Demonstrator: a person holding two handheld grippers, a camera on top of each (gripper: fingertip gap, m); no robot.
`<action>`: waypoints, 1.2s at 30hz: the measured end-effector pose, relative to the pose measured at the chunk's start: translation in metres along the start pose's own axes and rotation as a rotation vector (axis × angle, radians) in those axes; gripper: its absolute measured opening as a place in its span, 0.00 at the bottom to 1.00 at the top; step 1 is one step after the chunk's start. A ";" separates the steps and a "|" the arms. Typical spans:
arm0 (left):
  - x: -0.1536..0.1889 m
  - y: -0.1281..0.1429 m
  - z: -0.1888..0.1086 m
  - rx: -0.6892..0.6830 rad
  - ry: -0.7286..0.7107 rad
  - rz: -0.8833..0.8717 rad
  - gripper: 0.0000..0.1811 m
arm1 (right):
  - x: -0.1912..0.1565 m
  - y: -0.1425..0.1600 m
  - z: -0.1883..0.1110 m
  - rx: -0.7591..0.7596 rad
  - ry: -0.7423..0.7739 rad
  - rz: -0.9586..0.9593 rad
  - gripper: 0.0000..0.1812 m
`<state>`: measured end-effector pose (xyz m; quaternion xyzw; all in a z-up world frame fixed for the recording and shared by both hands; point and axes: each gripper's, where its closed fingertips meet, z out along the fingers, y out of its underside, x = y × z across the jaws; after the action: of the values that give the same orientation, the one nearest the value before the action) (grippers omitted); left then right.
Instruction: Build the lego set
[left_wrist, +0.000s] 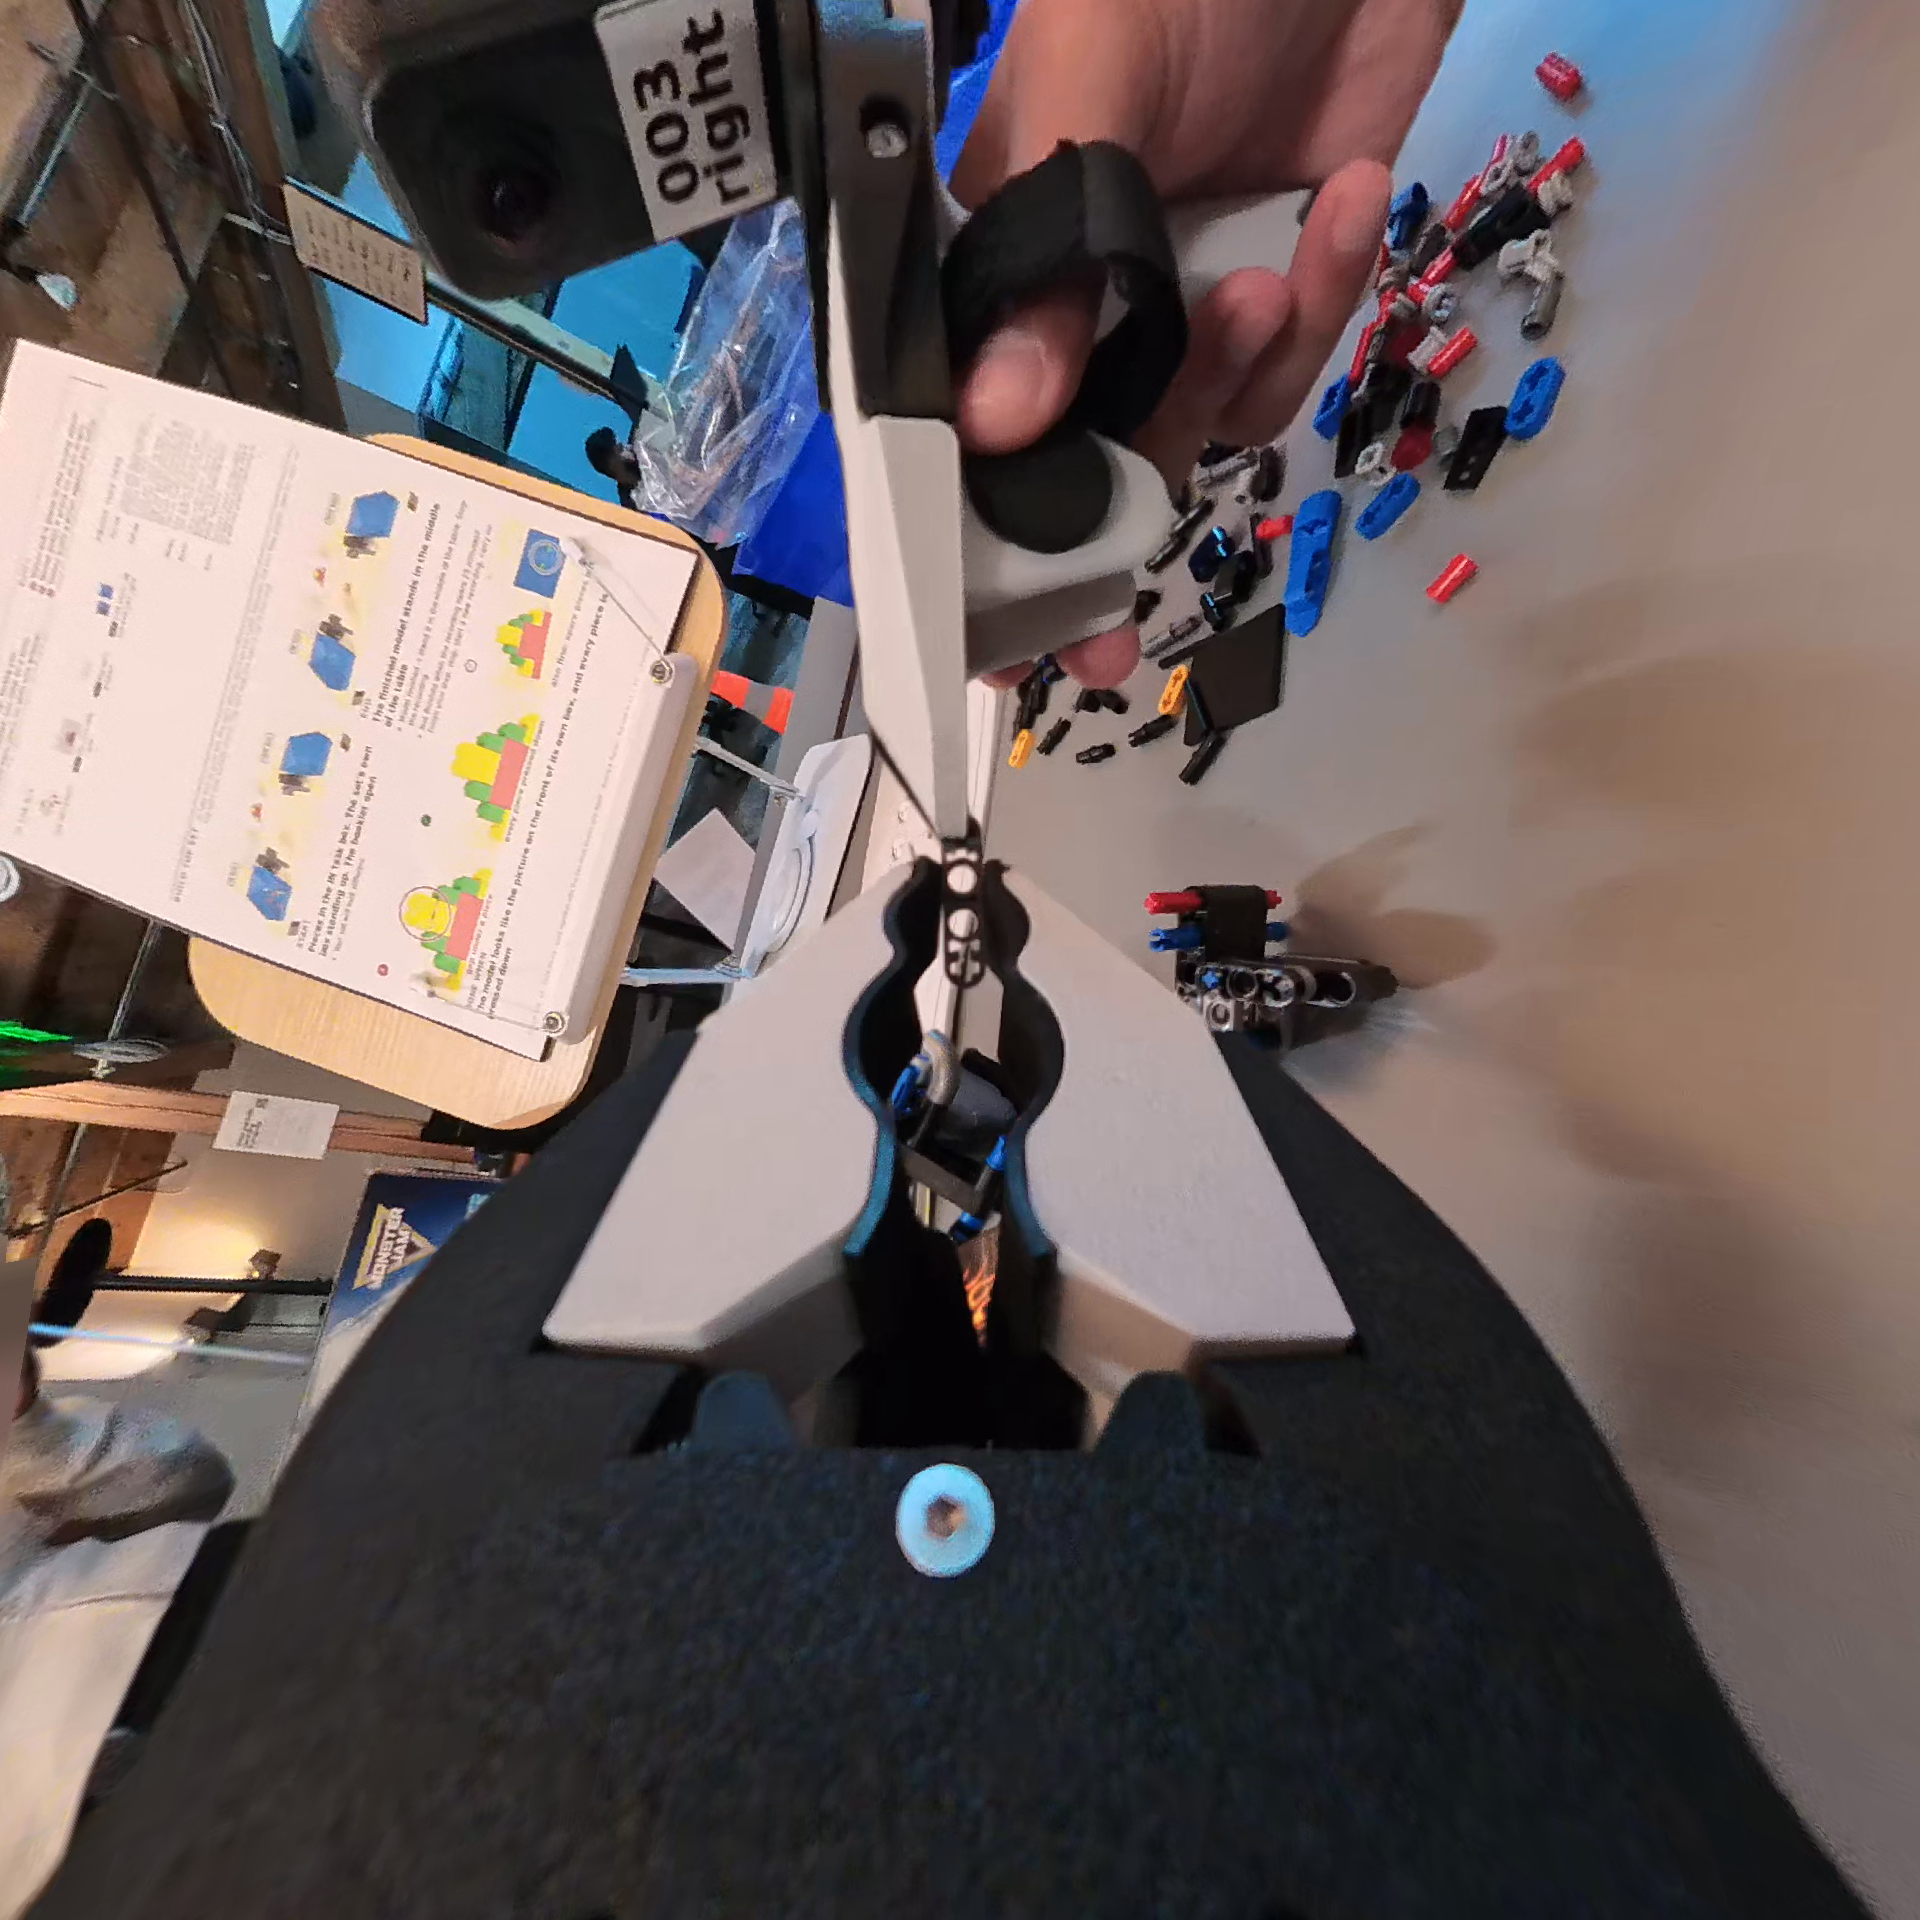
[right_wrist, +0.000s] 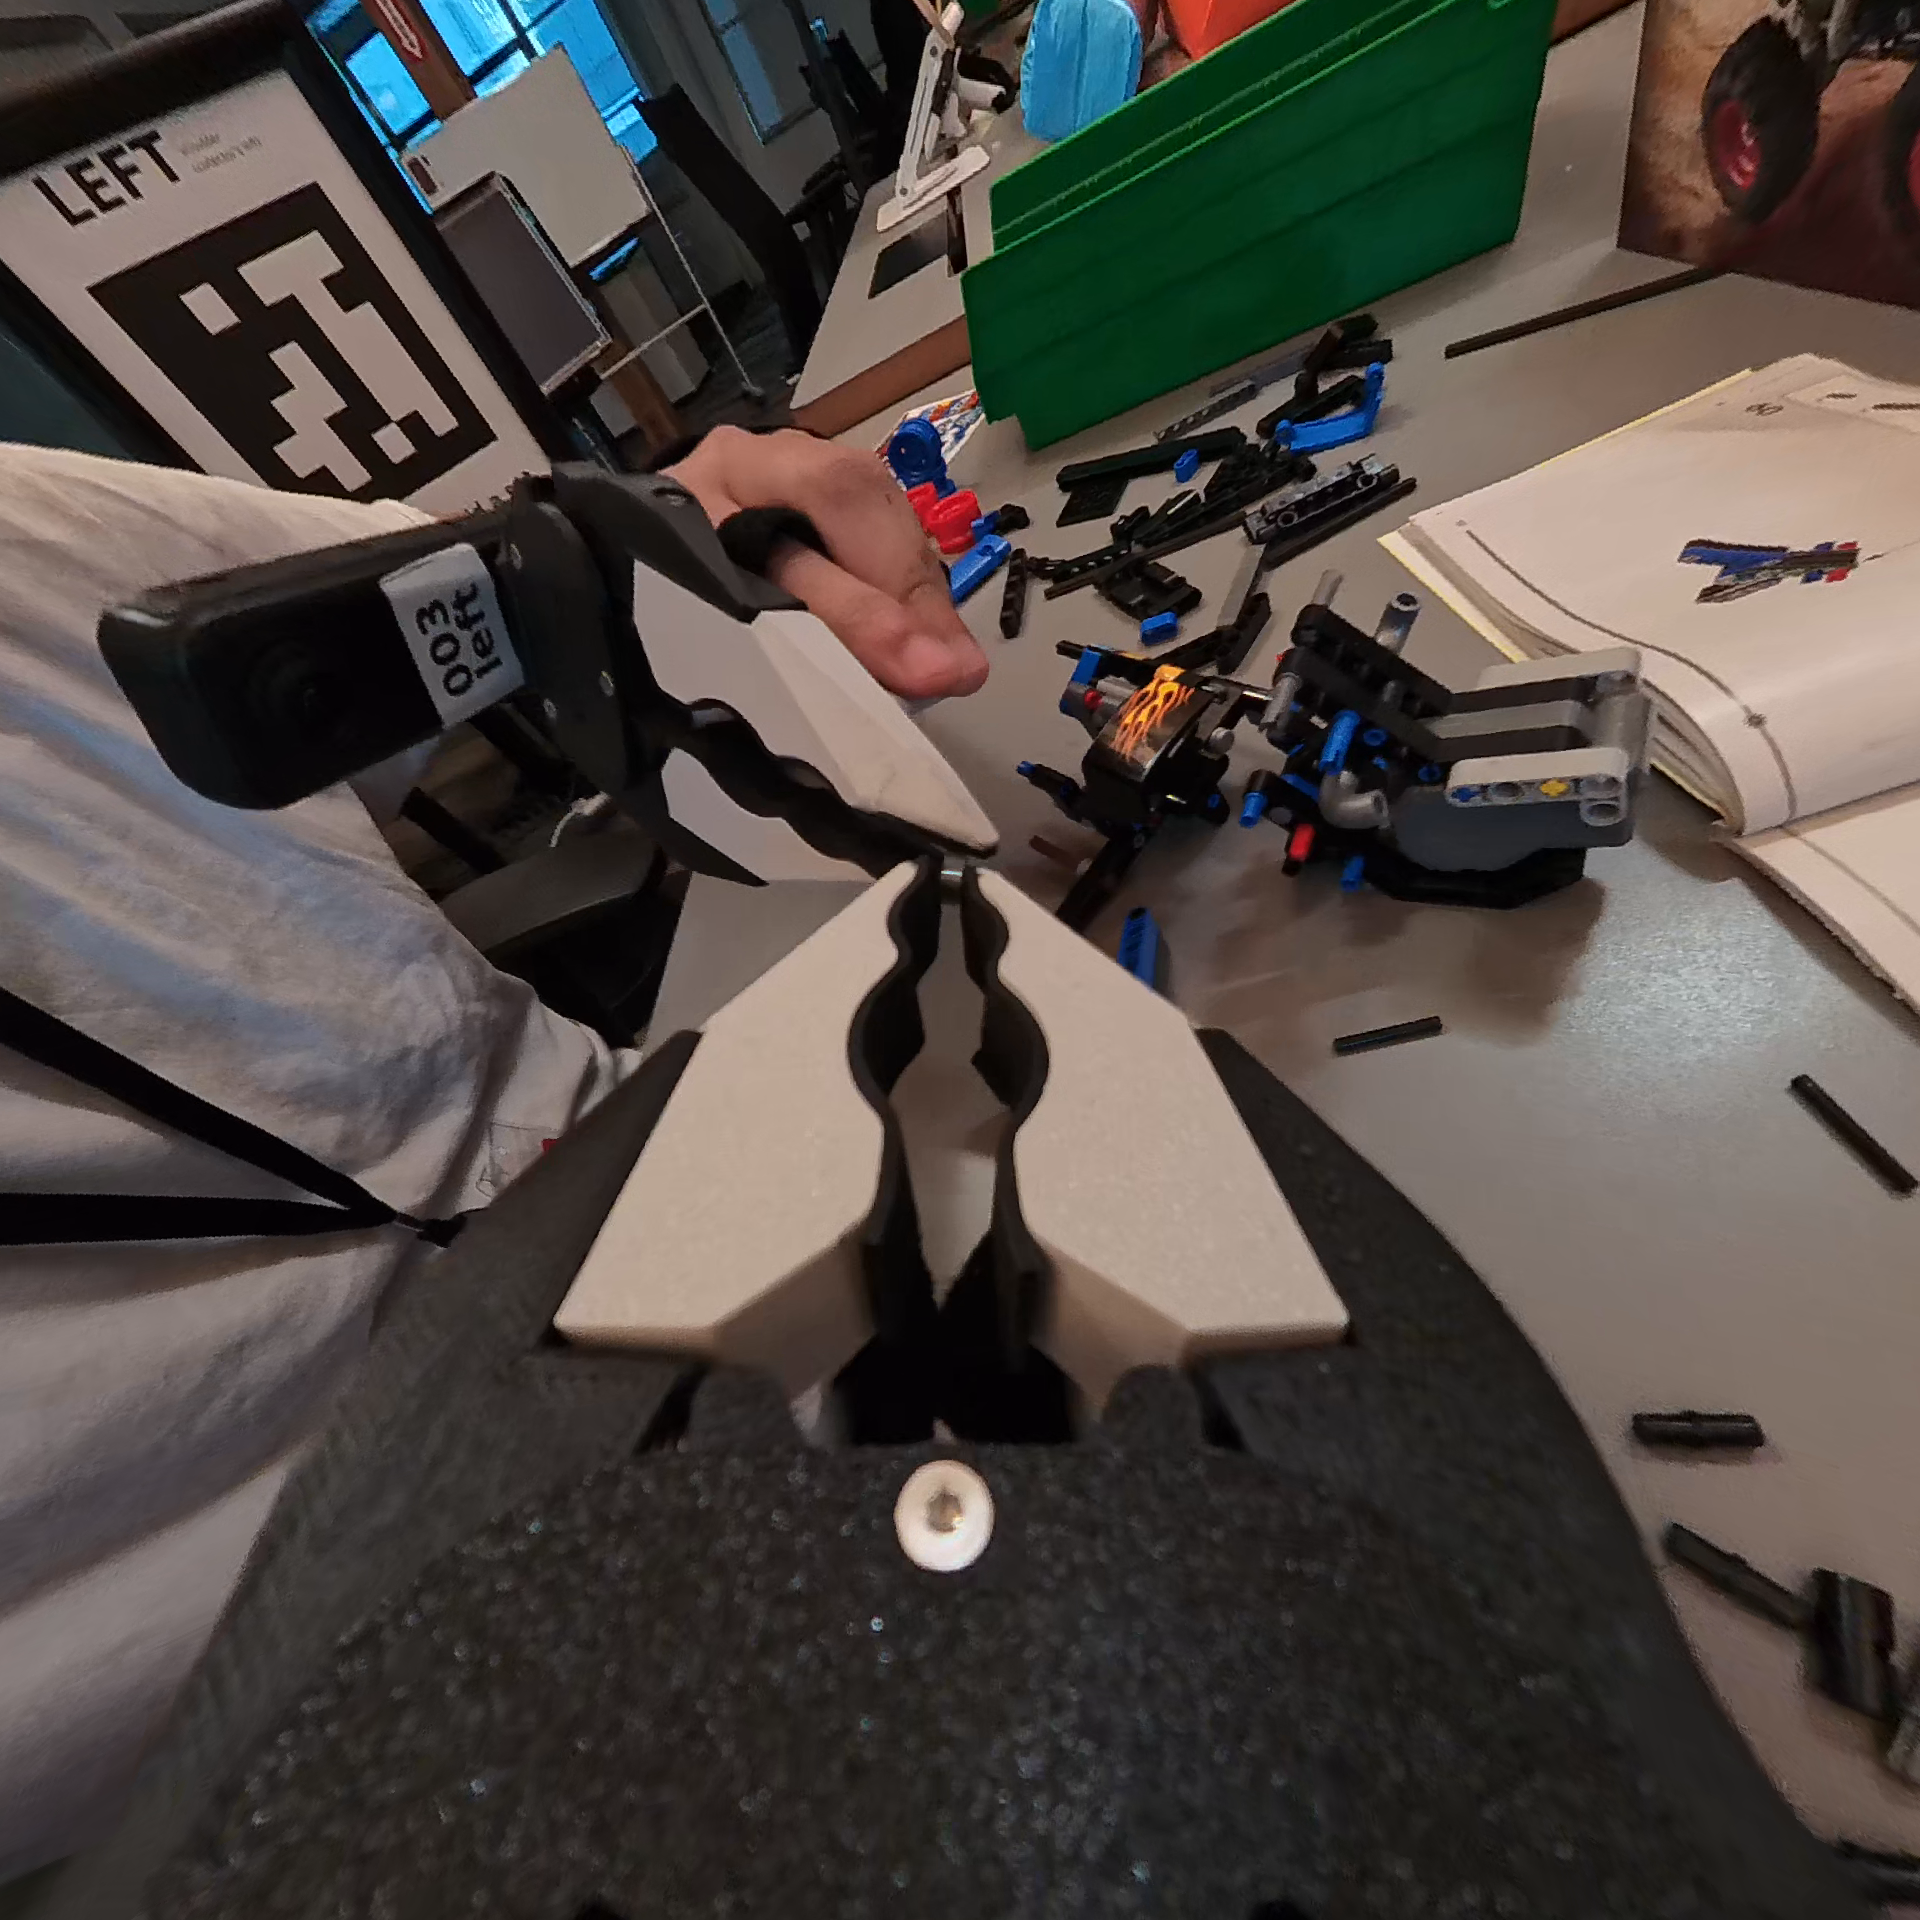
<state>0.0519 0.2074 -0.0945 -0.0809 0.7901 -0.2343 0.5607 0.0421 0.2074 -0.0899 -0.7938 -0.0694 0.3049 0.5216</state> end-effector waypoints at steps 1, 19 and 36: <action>0.001 0.001 0.001 -0.013 0.002 0.011 0.03 | 0.001 0.001 0.001 -0.002 -0.002 0.018 0.01; 0.026 0.017 -0.008 -0.082 0.332 -0.373 0.03 | 0.023 0.044 0.001 -0.251 0.214 -0.424 0.11; 0.033 0.015 -0.006 -0.149 0.373 -0.329 0.03 | 0.023 0.047 0.013 -0.277 0.356 -0.771 0.02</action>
<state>0.0369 0.2092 -0.1278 -0.2046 0.8711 -0.2744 0.3522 0.0436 0.2064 -0.1434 -0.8125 -0.3095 -0.0656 0.4897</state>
